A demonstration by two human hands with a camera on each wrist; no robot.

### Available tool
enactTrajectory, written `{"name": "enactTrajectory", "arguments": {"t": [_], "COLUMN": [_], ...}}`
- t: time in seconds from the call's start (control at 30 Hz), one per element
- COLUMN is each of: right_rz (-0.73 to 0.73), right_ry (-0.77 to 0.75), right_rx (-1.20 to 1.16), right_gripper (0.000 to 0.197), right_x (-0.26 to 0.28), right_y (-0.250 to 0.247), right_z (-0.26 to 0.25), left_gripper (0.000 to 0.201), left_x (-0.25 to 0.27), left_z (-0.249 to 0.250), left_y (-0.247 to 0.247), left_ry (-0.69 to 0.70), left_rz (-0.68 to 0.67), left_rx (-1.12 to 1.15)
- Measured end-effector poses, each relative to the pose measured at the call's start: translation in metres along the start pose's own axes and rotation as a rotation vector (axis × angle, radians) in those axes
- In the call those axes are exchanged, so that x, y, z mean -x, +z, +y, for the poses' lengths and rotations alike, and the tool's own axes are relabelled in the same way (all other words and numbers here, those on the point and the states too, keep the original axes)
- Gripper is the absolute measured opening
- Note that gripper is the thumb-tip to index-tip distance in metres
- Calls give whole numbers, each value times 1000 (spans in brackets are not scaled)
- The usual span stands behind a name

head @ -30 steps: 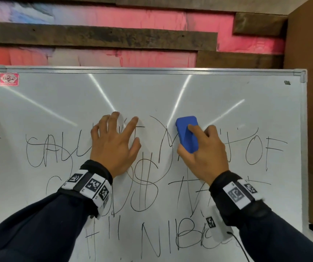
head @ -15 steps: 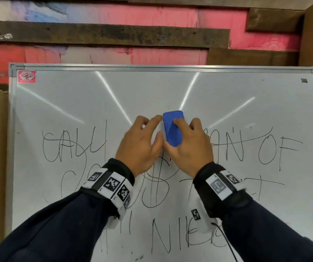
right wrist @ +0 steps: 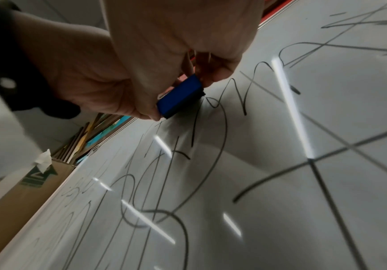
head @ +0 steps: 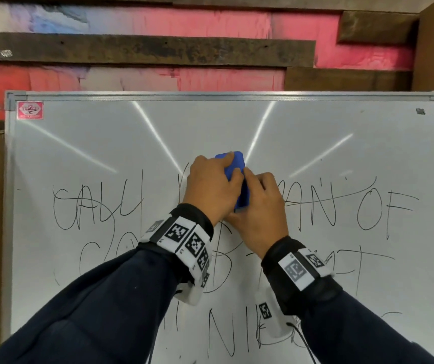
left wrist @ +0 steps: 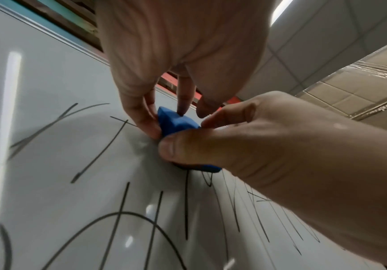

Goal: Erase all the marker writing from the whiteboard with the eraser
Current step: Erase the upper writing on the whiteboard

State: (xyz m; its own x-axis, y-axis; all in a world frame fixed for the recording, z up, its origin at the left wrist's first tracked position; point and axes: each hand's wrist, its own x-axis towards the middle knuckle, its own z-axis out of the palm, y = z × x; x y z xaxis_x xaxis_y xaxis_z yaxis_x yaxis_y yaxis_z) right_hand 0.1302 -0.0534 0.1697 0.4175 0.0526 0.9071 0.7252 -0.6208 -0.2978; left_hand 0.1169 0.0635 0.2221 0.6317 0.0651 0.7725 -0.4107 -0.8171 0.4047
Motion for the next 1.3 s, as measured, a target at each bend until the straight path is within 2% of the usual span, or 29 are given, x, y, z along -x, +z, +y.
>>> {"name": "enactTrajectory", "arguments": {"t": [0.23, 0.4, 0.67, 0.83, 0.9, 1.0, 1.07, 1.2, 1.3], "right_rz": [-37, -8, -11, -68, -116, -180, -216, -246, -248], "right_ry": [-54, -54, 8, 8, 5, -18, -20, 12, 10], "right_rx": [-104, -80, -63, -115, -128, -130, -113, -107, -128], "right_gripper": [71, 55, 41, 31, 27, 24, 22, 21, 17], "right_x": [35, 49, 65, 83, 91, 106, 114, 121, 120], "right_y": [-8, -25, -48, -41, -39, -43, -48, -51, -50], "right_z": [17, 30, 53, 45, 41, 38, 39, 39, 35], "left_gripper": [56, 56, 55, 53, 55, 57, 59, 60, 59], "left_x": [15, 15, 10, 37, 37, 18, 18, 38, 27], "left_z": [5, 7, -25, -25, -29, -40, -46, -47, -56], "left_y": [15, 24, -16, -8, -7, -20, -24, -17, -26], "left_ry": [8, 39, -66, 66, 64, -22, -26, 76, -35], "left_rz": [81, 108, 212, 45, 75, 202, 195, 70, 188], "left_rx": [-65, -171, -111, -156, -171, -116, -88, -157, -113]}}
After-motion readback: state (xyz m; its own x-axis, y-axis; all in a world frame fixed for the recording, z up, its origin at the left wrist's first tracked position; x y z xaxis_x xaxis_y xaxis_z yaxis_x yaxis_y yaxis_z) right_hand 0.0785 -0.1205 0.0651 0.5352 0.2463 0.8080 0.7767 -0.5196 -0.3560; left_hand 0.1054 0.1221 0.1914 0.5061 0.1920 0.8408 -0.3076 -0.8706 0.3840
